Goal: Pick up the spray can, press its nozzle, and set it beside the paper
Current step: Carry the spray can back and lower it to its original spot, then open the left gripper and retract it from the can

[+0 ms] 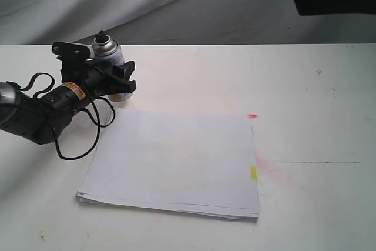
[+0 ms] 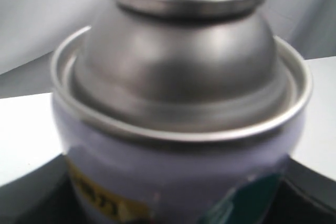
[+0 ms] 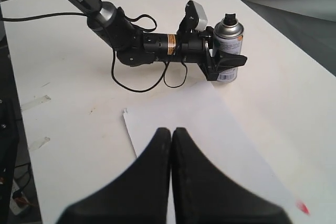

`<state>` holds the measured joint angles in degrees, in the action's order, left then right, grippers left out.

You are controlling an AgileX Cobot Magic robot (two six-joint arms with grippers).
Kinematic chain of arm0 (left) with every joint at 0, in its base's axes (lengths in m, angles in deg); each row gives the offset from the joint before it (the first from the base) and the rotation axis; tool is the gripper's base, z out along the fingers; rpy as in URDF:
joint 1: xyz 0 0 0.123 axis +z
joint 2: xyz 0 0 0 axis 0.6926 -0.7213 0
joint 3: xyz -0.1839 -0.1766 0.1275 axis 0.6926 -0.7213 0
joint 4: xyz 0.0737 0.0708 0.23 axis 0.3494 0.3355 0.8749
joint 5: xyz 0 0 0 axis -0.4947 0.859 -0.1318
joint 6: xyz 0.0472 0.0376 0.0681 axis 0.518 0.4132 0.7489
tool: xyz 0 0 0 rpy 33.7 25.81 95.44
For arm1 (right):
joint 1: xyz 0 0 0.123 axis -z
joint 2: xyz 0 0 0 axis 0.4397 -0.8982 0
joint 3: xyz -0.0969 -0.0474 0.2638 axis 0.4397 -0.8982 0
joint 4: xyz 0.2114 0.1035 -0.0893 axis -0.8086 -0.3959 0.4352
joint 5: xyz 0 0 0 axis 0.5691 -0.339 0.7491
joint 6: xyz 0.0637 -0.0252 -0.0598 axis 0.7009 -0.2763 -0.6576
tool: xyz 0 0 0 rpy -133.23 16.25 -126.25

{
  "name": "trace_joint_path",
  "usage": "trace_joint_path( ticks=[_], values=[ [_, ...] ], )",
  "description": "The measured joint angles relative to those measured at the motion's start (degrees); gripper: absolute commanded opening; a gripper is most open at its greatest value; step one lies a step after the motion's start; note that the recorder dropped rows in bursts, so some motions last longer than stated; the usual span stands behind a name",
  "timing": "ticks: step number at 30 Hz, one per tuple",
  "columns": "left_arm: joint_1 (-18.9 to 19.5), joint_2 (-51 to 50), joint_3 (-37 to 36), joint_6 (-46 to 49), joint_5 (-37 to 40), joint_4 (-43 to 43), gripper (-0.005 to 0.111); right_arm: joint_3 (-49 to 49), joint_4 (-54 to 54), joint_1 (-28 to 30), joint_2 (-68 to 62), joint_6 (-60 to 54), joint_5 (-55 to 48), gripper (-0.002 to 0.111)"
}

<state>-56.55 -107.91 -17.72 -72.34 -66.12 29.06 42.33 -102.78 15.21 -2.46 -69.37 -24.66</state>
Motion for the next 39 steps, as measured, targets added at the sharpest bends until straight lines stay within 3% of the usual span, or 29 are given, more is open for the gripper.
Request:
trace_joint_path(
  ticks=[19,21,27,29,39],
  values=[
    [0.0,-4.3,3.3,0.3,3.0,-0.2,0.001,0.0,0.3,0.0,0.0,-0.1,1.6,0.0],
    [0.0,-4.3,3.3,0.3,3.1,-0.2,0.009,0.0,0.3,0.0,0.0,-0.1,1.6,0.0],
    [0.0,-4.3,3.3,0.4,3.1,-0.2,0.053,0.0,0.3,0.0,0.0,-0.1,1.6,0.0],
    [0.0,-4.3,3.3,0.5,3.1,-0.2,0.062,0.0,0.3,0.0,0.0,-0.1,1.6,0.0],
    [0.0,-3.8,3.5,0.6,1.9,-0.2,0.063,0.0,0.3,0.0,0.0,-0.1,1.6,0.0]
  ],
)
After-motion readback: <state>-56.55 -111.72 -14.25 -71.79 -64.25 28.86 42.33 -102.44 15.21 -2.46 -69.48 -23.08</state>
